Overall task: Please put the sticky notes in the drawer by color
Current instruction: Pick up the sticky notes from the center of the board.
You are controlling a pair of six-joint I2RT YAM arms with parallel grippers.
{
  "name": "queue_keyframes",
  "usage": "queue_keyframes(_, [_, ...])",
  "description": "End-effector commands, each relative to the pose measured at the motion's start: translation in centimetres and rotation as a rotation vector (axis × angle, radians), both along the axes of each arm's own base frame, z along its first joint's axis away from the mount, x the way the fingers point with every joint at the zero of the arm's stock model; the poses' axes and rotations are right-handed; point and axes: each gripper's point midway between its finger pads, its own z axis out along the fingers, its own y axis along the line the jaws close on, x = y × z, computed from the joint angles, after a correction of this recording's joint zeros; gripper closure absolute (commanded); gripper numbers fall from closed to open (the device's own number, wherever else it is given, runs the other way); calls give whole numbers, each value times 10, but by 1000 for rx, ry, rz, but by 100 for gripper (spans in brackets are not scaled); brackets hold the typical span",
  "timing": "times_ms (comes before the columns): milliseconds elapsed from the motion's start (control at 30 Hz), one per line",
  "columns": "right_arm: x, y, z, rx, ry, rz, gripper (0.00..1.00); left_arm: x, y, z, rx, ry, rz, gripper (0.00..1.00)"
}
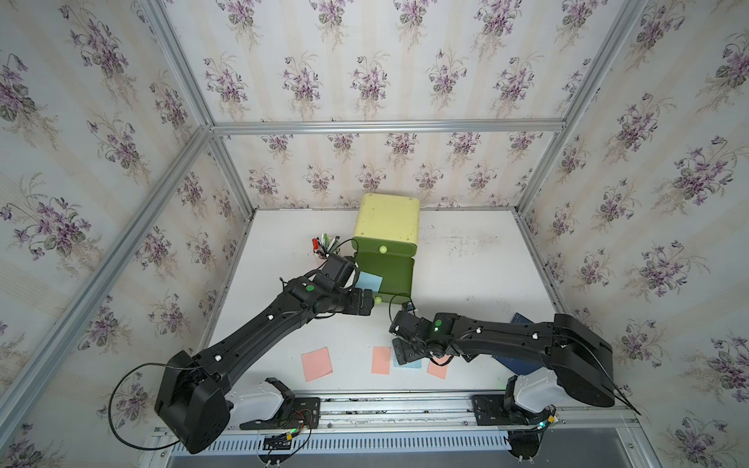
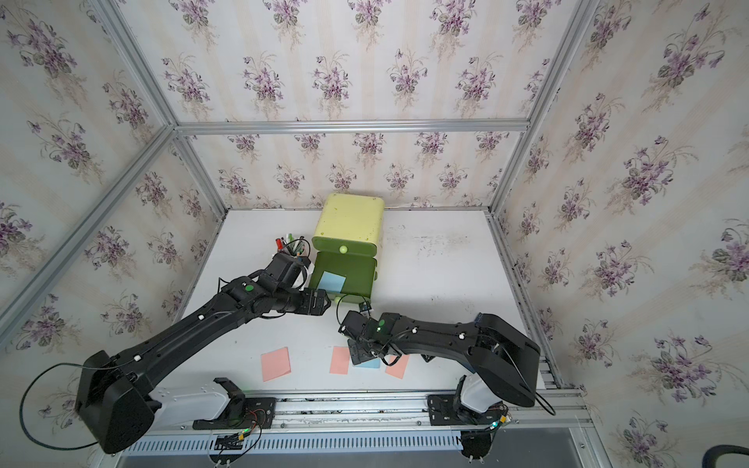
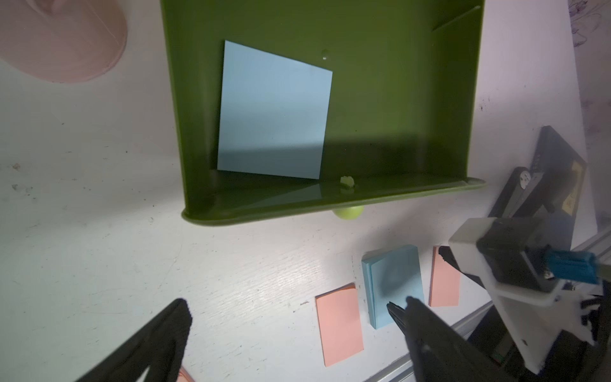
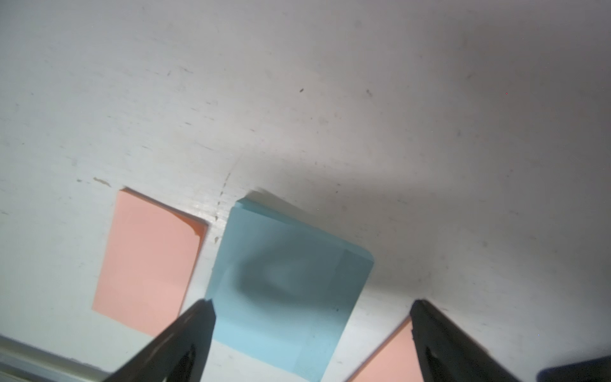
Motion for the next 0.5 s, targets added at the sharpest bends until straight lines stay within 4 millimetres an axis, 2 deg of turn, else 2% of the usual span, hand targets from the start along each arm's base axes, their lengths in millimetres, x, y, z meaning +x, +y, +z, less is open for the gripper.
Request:
queue_keyframes(0, [-6,13,0,91,47,-52,2,4,1,8,-1,-28,9,1])
queue_keyframes(100, [-13,17,-6,128,97,-83,0,3,1,7,0,-24,7,1])
queue_keyframes(233, [-13,6,-9,110,87,-133,0,2,-2,3,-10,-15,-7,1])
queue_keyframes(367, [-12,22,-5,181,92,-119,0,2,1,0,18,-11,-10,1])
queue_keyframes(467, [-9,27,-7,161,92,-107,0,1,3,1,23,-13,-6,1])
